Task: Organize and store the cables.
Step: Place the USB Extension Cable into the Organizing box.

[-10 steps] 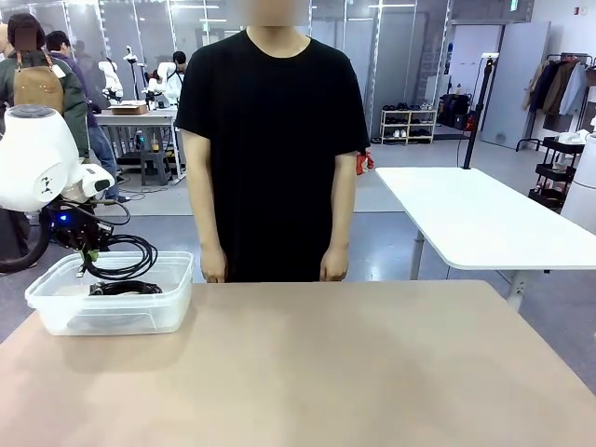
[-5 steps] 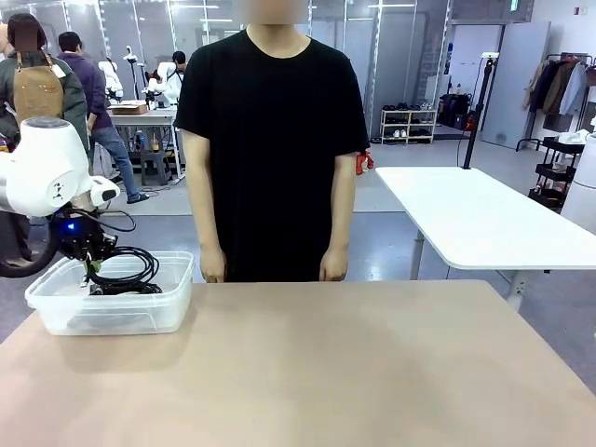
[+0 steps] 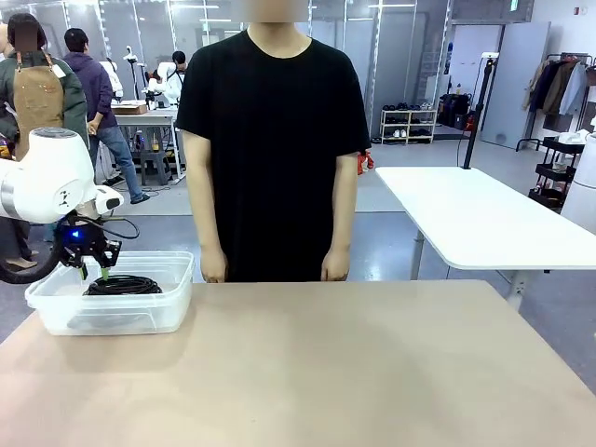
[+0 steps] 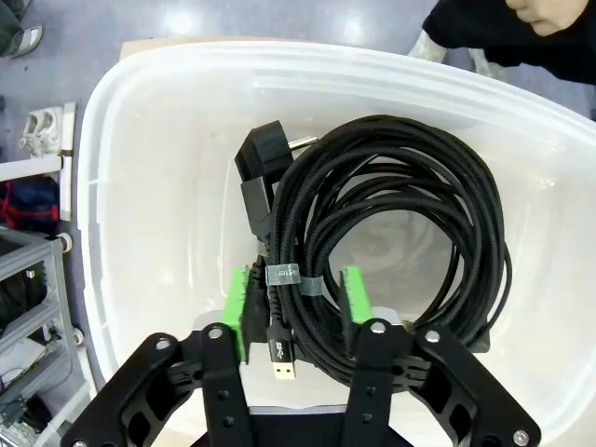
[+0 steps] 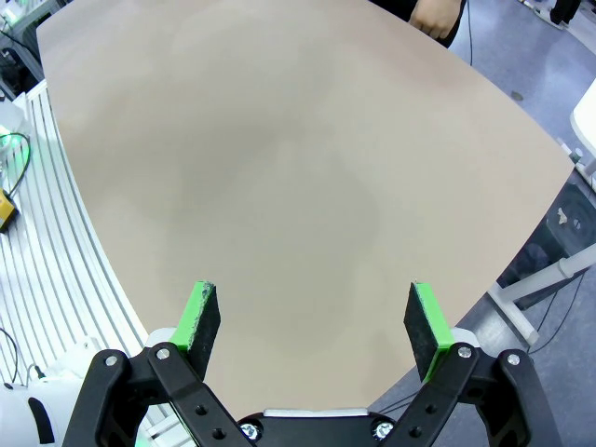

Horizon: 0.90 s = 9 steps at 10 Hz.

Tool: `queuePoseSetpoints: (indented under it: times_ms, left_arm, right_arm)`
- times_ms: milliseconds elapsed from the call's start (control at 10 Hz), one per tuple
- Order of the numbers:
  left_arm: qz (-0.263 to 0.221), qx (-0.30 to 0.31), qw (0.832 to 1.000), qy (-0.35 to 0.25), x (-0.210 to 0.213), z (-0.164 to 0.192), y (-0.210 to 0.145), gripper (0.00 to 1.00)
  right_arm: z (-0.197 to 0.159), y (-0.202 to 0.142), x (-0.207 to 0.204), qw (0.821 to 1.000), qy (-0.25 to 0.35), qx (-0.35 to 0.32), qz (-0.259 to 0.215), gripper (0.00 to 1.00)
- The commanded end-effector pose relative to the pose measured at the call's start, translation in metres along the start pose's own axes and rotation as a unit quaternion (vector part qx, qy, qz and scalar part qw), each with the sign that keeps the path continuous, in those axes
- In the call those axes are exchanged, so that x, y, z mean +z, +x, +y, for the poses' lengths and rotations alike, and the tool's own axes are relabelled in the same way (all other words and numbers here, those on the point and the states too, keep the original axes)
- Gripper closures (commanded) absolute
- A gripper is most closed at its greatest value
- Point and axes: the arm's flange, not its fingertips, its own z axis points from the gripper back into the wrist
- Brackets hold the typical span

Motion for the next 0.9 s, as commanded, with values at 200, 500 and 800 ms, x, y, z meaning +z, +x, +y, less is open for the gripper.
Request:
queuePoseSetpoints:
  times_ms: [200, 500, 800]
  left_arm:
    - [-0.002, 0.016, 1.000, 0.007, 0.010, 0.004, 0.003, 0.13]
    - [-0.010, 0.010, 1.000, 0.011, 0.014, 0.008, 0.002, 0.00]
    - [-0.011, 0.011, 1.000, 0.003, 0.019, 0.009, -0.003, 0.00]
  right_arm:
    - [-0.002, -0.001, 0.001, 1.000, 0.000, 0.009, -0.007, 0.00]
    - [-0.002, -0.001, 0.001, 1.000, 0.000, 0.009, -0.007, 0.00]
    - [-0.002, -0.001, 0.001, 1.000, 0.000, 0.009, -0.007, 0.00]
